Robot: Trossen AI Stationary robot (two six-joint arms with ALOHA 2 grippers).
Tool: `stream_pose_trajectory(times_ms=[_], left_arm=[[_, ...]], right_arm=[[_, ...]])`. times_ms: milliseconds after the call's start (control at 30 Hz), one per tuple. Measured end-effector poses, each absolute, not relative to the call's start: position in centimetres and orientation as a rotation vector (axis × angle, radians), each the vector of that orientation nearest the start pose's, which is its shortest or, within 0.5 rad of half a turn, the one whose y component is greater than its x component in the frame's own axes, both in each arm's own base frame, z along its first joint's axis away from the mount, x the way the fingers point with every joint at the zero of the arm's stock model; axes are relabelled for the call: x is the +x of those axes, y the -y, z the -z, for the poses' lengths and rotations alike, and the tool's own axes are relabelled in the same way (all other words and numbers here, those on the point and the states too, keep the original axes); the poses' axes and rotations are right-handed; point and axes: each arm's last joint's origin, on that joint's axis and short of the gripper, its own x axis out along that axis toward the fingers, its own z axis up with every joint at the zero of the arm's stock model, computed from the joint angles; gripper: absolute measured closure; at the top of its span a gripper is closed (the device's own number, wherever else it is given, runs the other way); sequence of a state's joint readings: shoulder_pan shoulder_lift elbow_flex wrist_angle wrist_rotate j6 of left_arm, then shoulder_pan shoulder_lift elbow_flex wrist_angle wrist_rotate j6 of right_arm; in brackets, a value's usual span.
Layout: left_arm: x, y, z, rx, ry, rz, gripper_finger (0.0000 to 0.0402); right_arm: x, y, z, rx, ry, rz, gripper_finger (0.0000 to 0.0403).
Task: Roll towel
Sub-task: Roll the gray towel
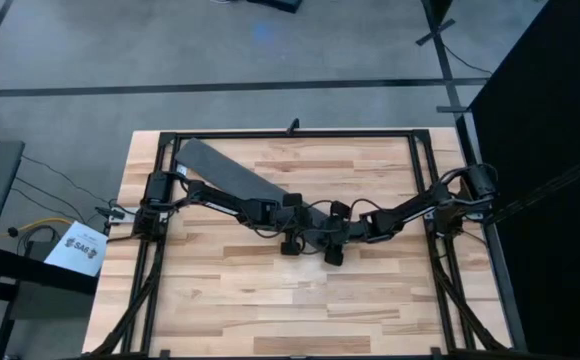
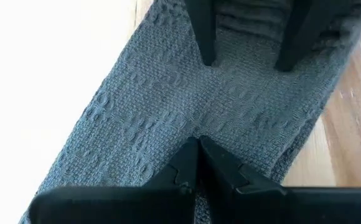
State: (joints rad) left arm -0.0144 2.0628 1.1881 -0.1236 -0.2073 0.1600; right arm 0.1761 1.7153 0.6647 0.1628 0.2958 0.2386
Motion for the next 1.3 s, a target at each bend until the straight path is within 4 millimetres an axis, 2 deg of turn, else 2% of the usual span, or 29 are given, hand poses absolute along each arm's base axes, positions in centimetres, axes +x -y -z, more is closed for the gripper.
stream_pose_trajectory(times_ms=[567,800,1067,1300], left_arm=[[40.0,0.1,-10.6,0.251,-1.005,-0.105,0.0396],[40.4,0.3,-10.8,0.286,-0.955,-0.087,0.0396],[40.3,1.0,-12.9,0.326,-0.906,-0.056,0.0396],[40.3,3.1,-13.7,0.387,-0.867,0.007,0.0396]], right_arm=[[28.3,-4.7,-10.5,0.029,-0.908,0.249,0.0233],[27.8,-4.6,-11.2,0.035,-0.923,0.235,0.0233],[27.9,-3.8,-11.3,0.059,-0.911,0.275,0.0233],[27.9,-3.4,-11.3,0.061,-0.902,0.328,0.0233]])
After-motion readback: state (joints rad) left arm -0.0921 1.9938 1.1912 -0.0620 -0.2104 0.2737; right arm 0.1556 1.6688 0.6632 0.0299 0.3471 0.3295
